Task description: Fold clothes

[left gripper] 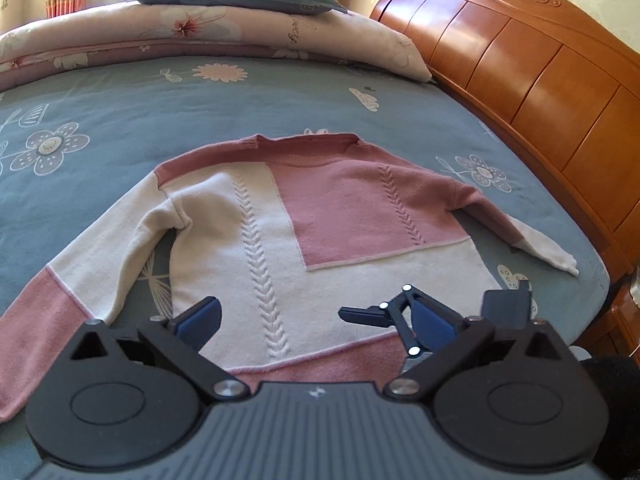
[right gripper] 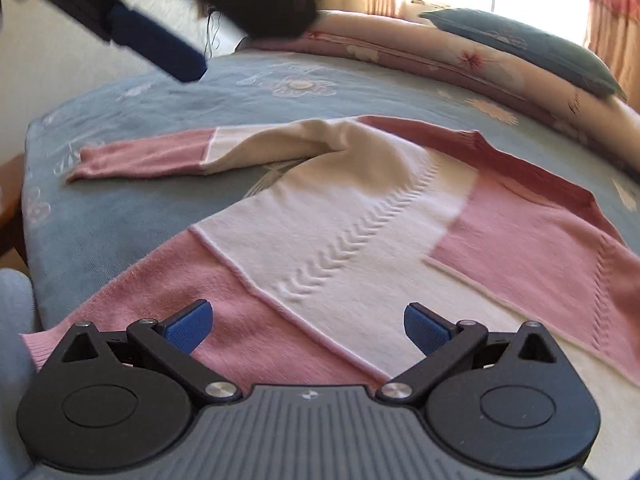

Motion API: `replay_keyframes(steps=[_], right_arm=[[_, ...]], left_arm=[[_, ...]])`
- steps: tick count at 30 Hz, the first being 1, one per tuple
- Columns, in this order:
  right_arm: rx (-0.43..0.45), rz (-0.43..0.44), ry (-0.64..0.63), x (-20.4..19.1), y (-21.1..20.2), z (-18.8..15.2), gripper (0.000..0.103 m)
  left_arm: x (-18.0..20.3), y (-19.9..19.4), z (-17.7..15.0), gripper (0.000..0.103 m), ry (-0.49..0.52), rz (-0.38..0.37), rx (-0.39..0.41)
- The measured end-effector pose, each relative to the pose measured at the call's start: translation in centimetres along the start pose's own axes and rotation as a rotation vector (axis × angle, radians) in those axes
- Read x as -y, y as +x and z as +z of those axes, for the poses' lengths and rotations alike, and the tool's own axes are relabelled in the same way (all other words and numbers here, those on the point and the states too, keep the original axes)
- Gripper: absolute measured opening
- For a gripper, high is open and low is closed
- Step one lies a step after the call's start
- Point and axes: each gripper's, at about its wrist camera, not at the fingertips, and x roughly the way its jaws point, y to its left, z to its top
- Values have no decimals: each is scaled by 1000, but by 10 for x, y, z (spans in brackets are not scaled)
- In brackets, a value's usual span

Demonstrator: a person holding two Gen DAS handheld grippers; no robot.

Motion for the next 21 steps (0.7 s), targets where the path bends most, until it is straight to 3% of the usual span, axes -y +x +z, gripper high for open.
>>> replay_keyframes(steps=[4, 11, 15, 19, 21], right_arm=[[-26, 11, -28, -20, -1, -17, 103], [-104, 119, -26, -17, -55, -48, 103], [-51, -17, 93, 34, -90, -62, 103], [-104, -190, 241, 91, -101, -94, 103], [-112, -205, 240, 97, -110, -114, 103]], left_arm=[[-3, 9, -11, 100, -8, 39, -44], [7, 55, -29, 100, -31, -19, -131], [16, 86, -46, 101, -44, -33, -168], [23, 101, -70, 100, 0, 49, -175], [30, 99, -85, 101, 65, 84, -139]])
